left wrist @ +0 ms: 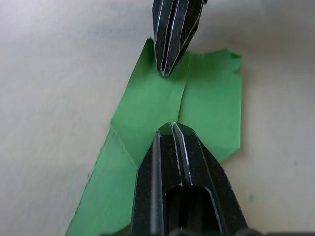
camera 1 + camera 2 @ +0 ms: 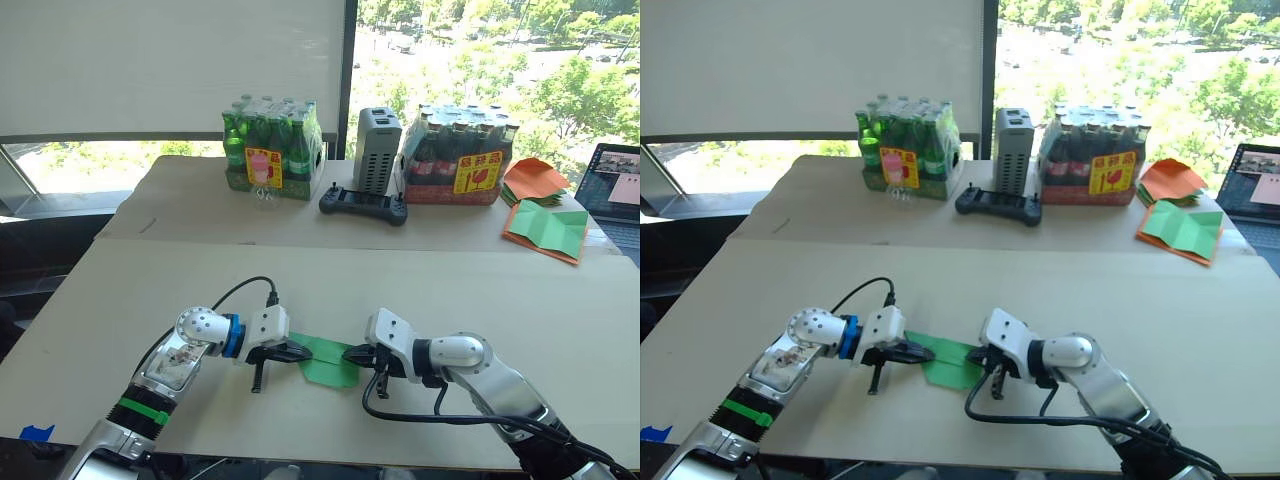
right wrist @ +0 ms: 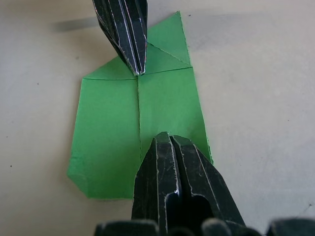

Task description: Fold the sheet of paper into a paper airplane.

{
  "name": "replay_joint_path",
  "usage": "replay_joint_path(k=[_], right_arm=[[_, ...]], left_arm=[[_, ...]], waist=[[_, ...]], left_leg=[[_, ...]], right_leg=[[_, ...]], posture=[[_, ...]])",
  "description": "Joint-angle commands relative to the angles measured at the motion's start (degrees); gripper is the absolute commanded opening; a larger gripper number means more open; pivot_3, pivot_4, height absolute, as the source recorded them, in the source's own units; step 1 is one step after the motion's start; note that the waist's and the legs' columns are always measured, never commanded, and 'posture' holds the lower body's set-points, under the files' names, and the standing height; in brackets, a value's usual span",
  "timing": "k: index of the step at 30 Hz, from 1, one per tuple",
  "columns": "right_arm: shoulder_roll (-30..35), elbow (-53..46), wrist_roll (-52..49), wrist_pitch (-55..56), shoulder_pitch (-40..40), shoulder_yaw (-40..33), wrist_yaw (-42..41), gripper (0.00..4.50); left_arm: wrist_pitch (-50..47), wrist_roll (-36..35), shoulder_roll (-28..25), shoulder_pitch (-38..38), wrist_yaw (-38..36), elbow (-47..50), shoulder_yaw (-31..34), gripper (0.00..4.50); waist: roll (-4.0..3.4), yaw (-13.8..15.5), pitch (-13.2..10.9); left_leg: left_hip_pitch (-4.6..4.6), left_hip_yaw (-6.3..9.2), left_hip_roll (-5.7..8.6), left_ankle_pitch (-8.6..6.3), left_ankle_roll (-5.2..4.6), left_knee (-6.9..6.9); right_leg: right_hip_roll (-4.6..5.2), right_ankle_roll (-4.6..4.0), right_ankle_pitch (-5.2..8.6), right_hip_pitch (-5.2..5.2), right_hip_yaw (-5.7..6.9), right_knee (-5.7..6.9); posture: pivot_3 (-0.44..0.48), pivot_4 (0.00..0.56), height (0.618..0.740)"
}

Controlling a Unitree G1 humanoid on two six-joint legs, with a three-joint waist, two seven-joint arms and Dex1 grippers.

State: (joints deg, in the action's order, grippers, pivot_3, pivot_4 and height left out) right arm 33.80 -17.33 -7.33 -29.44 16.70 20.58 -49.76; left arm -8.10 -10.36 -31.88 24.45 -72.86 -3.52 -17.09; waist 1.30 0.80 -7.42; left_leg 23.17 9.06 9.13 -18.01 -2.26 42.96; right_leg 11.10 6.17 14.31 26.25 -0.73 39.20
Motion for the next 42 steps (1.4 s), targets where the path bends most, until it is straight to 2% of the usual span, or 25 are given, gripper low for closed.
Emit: replay_joint_path(k=[1,12,18,33,42], right_arm=[[1.0,1.4,1.8,-2.4,-0.9,1.5,0.2,0.02],[-0.1,0.4,1.2,-4.1,0.1,1.9,1.3,0.02],[-0.1,-0.2,1.0,-4.5,0.1,2.2,1.3,0.02],[-0.8,0.8,1.0,-5.3,1.7,2.3,1.5,0.02],[-0.9,0.4,0.8,-5.5,1.8,2.5,1.3,0.02]], left_arm=[[-1.5,-0.9,0.7,1.7,-0.4,2.8,-0.7,0.00],[3.2,5.6,1.3,3.6,1.8,-4.9,-3.5,0.00],[5.0,9.1,-1.2,2.5,0.6,-5.9,-5.9,0.00],[5.2,9.2,-3.8,1.2,-0.1,-6.0,-6.3,0.00],[6.2,8.6,-7.9,-1.0,-0.5,-6.3,-3.9,0.00]], waist=[[0.00,-0.1,0.0],[0.00,-0.1,0.0],[0.01,-0.3,0.0],[0.00,-0.4,0.0],[-0.02,-0.8,0.1]], left_leg=[[0.00,0.00,-0.01,0.00,0.00,0.00],[-0.03,-0.01,-0.03,0.01,0.01,-0.01],[-0.07,-0.02,-0.04,0.01,0.02,-0.02],[-0.20,-0.03,-0.05,0.01,0.01,-0.07],[-0.28,-0.04,-0.07,0.01,0.02,-0.13]], right_leg=[[-0.01,0.00,0.00,0.00,0.00,0.00],[-0.02,0.00,0.00,-0.01,-0.01,0.00],[-0.02,0.00,0.00,-0.03,-0.02,0.00],[-0.03,0.00,0.00,-0.10,-0.04,0.02],[-0.04,-0.01,0.00,-0.11,-0.06,0.05]], posture=[[0.000,0.150,0.675],[0.000,0.150,0.675],[0.000,0.150,0.675],[0.000,0.150,0.675],[0.000,0.150,0.675]])
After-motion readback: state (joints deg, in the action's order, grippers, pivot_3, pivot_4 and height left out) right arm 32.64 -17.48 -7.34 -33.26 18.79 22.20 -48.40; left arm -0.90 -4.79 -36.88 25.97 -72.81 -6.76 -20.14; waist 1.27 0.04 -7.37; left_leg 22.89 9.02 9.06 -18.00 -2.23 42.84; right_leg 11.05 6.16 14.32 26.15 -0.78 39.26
